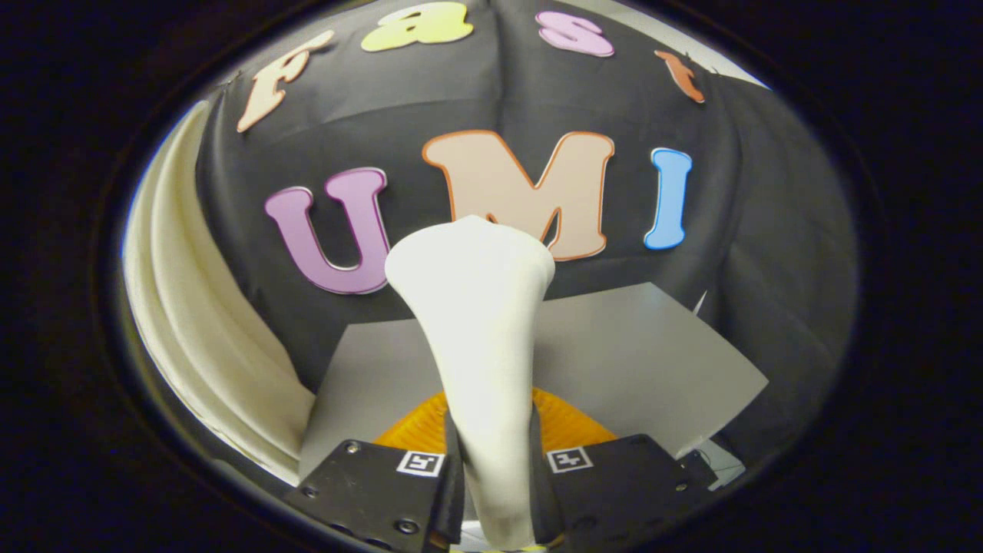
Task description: Iron the clothes twice with a garment steamer, once on the left side and once on the right side.
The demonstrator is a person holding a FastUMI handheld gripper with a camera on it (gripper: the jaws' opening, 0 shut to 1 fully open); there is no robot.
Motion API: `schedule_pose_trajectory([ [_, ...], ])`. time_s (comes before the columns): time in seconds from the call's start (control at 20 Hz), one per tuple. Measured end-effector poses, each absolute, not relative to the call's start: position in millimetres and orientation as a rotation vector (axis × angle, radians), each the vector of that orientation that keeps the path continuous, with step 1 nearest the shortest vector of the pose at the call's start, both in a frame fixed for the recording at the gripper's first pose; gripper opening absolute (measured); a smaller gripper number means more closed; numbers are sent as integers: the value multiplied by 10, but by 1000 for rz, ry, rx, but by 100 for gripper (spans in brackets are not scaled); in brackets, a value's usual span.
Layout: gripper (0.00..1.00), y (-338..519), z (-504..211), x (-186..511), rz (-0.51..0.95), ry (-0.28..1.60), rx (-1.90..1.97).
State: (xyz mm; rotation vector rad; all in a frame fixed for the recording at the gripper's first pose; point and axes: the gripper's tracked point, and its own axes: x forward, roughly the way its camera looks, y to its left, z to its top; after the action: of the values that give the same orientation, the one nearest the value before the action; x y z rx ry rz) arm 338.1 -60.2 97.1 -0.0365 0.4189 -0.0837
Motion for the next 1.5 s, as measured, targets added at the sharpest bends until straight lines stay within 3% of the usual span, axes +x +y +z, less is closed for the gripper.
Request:
schedule_pose_trajectory([
  [0.45,34,433,1447,1629,-35,184,-108],
  [0.75,34,1656,1552,946,72,123,-111],
  [1.1,33,2892,1359,1034,219,113,-57],
  [1.5,34,3535,1050,1579,243,157,-79],
])
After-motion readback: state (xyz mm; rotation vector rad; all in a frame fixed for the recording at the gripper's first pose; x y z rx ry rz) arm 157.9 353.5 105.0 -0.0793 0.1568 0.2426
